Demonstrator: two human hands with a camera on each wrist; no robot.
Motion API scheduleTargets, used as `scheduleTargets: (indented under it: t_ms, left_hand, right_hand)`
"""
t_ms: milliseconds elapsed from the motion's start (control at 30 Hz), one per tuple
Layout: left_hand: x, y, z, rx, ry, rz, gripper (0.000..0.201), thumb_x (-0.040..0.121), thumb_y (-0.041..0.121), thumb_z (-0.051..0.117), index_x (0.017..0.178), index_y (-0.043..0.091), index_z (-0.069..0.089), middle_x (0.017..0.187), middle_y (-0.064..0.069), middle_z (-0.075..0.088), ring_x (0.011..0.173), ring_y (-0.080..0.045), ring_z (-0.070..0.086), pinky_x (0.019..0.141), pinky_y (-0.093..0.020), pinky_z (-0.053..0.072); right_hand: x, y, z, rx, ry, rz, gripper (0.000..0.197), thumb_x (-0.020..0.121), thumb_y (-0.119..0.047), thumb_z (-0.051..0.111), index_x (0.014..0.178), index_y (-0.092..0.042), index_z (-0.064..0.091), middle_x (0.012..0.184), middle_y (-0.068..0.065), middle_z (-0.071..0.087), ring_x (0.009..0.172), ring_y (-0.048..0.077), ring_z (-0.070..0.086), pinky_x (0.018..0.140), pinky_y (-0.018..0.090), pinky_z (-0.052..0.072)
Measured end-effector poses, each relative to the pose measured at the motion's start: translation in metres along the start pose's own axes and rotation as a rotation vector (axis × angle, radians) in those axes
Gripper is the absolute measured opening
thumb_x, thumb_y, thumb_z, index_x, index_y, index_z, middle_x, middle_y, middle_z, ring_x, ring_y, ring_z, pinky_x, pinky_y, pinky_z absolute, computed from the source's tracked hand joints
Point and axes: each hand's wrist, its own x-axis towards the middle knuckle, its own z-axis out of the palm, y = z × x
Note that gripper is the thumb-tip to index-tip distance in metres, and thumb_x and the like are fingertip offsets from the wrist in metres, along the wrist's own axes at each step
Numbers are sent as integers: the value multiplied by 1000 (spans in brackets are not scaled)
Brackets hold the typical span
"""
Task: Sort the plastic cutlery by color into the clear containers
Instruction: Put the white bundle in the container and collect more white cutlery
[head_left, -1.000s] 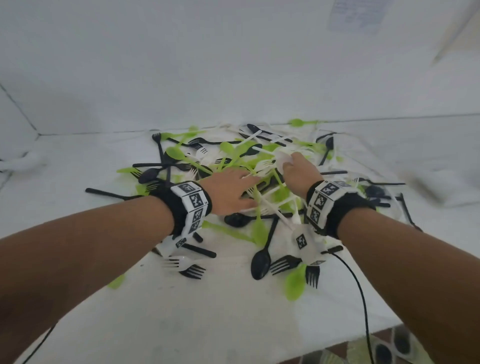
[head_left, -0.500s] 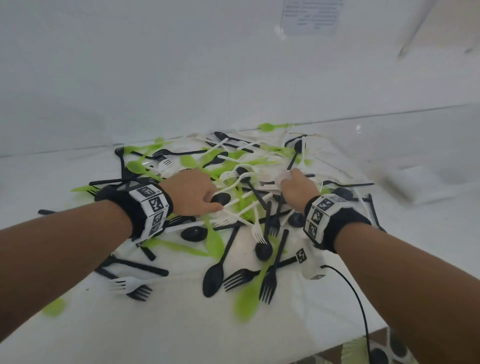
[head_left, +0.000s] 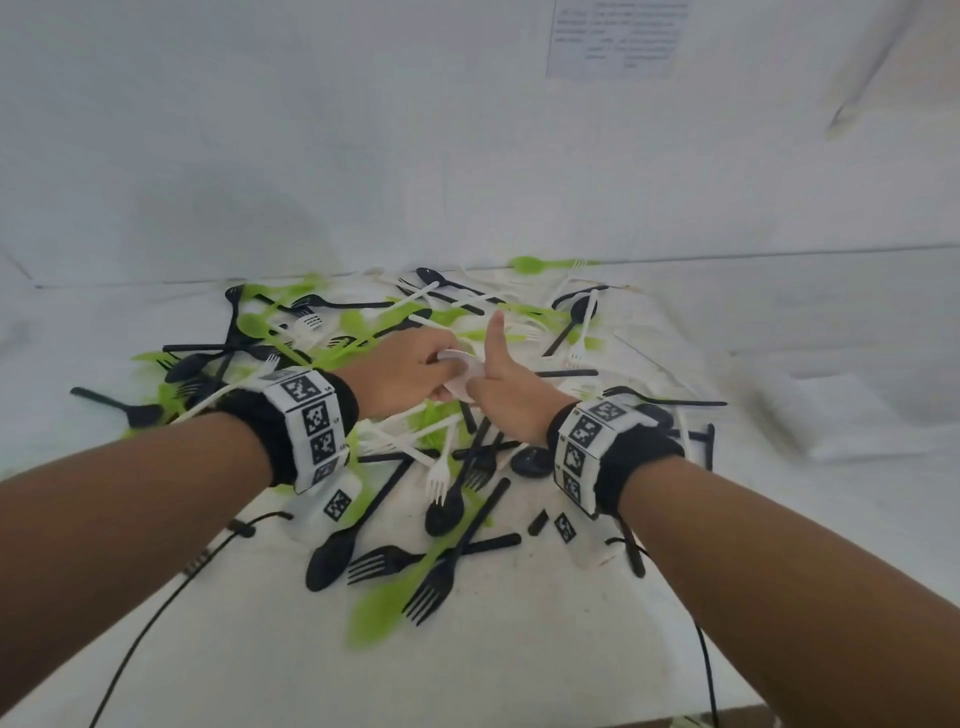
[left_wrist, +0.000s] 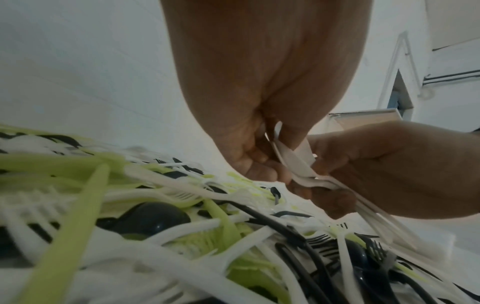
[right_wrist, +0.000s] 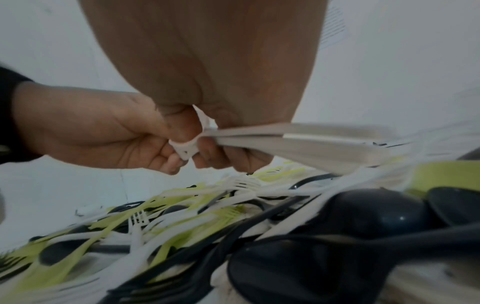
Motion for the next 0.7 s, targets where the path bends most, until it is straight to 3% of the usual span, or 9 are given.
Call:
scheduleTargets:
  t_ms: [67,167,300,400,467,600,667,700]
  left_hand:
    - [-6,1,0,-6,16,-28,15,102,18,56,96,10,67,90,-7,73,79,-17,73,76,-40,59]
    - [-9,-1,0,-89,71,-72,6,98,15,64,101,14,70,94,-6,74,82,-19,73,83,-48,61]
    - [-9,1,1,-170,89,-108,21,91,9,68,106,23,71,102,-1,75,94,-33,70,89,-55,57]
    - [-1,8,6,-276,177,-133,29,91,9,70,115,25,63,107,-6,71,94,-30,71,89,-53,59]
    - [7,15,8,-524,254,-220,29,94,15,72,116,22,55,113,-14,67,99,-28,72,92,-47,60]
    - [12,38,16,-863,41,-350,11,104,31,58,103,22,51,112,-11,61,94,-22,64,103,-44,52]
    - [16,45,21,-879,28,-314,5,107,29,51,105,26,49,117,-7,63,99,-23,65,106,-46,49]
    - [18,48,21,-865,50,-299,7,108,29,48,113,24,49,123,-3,64,105,-24,66,109,-46,48]
  right_hand:
    - [-1,7,-7,-39,-9,27,84,104,-24,41,159,-28,-22,97,11,65,72,21,58,69,36,46]
    - [-6,11,-14,-150,-14,23,61,106,-38,43,160,-28,18,94,2,66,68,8,56,61,26,41]
    - [-8,14,-14,-176,6,-30,34,106,-42,44,133,-23,51,82,-3,61,65,9,53,61,27,40]
    - [-8,12,-16,-144,102,-72,27,107,-41,43,122,-22,54,81,-2,58,68,14,54,63,31,42]
    - [-4,12,-20,-99,164,-95,28,108,-41,41,124,-22,53,83,-2,58,74,15,56,70,34,45]
    - [4,13,-24,42,250,-110,28,106,-38,41,119,-16,51,78,-6,52,67,11,48,72,37,38]
    - [6,10,-22,115,241,-100,28,105,-35,43,117,-12,51,79,-5,52,67,11,47,72,37,38]
    - [6,8,-20,157,234,-90,29,104,-34,44,118,-9,50,80,-2,52,69,13,47,72,38,38]
